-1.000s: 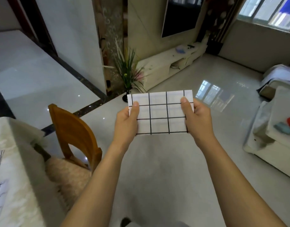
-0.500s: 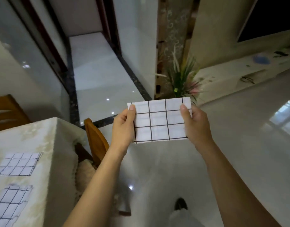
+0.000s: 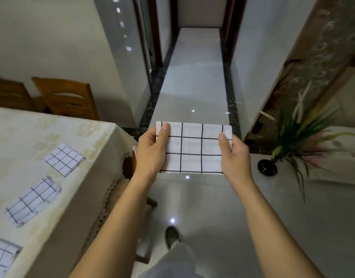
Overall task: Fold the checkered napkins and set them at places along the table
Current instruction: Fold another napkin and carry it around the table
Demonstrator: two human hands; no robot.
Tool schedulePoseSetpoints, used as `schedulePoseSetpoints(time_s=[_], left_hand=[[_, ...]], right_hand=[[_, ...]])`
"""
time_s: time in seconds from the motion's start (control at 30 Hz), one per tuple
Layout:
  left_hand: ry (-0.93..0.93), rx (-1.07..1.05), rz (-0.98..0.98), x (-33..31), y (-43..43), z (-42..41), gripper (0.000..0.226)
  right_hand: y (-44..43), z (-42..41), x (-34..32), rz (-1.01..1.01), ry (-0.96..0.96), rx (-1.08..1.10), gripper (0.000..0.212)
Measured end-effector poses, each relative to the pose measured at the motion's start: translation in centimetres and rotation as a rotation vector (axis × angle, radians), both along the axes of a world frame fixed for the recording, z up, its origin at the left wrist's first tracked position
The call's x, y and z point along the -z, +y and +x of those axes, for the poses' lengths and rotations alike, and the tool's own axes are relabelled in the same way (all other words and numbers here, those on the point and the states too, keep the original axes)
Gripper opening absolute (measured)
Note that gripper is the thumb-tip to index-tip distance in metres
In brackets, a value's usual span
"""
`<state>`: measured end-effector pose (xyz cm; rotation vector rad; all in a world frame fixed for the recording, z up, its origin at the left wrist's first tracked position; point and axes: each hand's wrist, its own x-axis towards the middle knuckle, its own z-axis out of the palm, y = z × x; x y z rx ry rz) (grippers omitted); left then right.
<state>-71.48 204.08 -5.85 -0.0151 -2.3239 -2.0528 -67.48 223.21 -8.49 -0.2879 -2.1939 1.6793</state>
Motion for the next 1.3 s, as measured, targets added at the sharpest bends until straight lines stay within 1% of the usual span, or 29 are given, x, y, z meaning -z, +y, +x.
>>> schedulePoseSetpoints(time_s=[0.07,0.17,0.23,0.37,0.47,0.57,0.7,0.77,0.87,0.93,1.03,1.17,1.3], left_hand=[[0.009,-0.055,0.021,0.8,0.1,-2.5,0.038],[0.031,-0.119,0.059,1.8,0.5,-6.9,0.037],[0.033,-0.138,0.083,1.9,0.8,-10.2,0.041],[0.057,-0.151,0.109,1.1,0.0,-17.5,0.038],[0.079,-0.178,0.096,1.0,-1.8,-21.7,0.037],[0.043,-0.248,0.071,1.9,-4.2,-24.5,0.033],[-0.025,-0.397,0.049,3.4,-7.5,-28.0,0.027],[-0.036,-0.433,0.042,3.5,-8.4,-29.2,0.024],[-0.053,-0.585,0.002,4.0,-10.4,-32.5,0.022],[-0.069,-0.707,-0.023,4.3,-11.8,-34.5,0.023],[-0.097,-0.901,-0.035,4.4,-13.4,-37.1,0.026],[-0.103,-1.095,-0.014,3.9,-14.6,-38.9,0.028],[-0.125,-1.205,0.006,4.8,-15.5,-38.6,0.033]], right_hand=[[0.2,-2.8,0.0,0.011,-0.019,-0.030,0.038],[0.7,-7.8,-0.5,0.088,-0.025,-0.054,0.040],[0.8,-11.6,-0.8,0.117,-0.026,-0.066,0.039],[0.5,-19.3,-1.8,0.113,-0.036,-0.101,0.030],[-1.2,-24.5,-1.7,0.104,-0.019,-0.124,0.028],[-3.5,-28.8,-0.4,0.093,-0.037,-0.159,0.024],[-7.4,-35.8,1.3,0.068,-0.080,-0.306,0.023],[-8.9,-38.3,1.8,0.055,-0.076,-0.343,0.024],[-12.1,-43.7,2.7,0.025,-0.092,-0.479,0.025],[-13.9,-47.4,3.5,0.049,-0.133,-0.591,0.027],[-16.3,-52.6,3.8,0.110,-0.192,-0.794,0.037],[-20.0,-58.6,3.0,0.184,-0.188,-1.041,0.030],[-24.0,-61.6,3.1,0.211,-0.162,-1.213,0.027]])
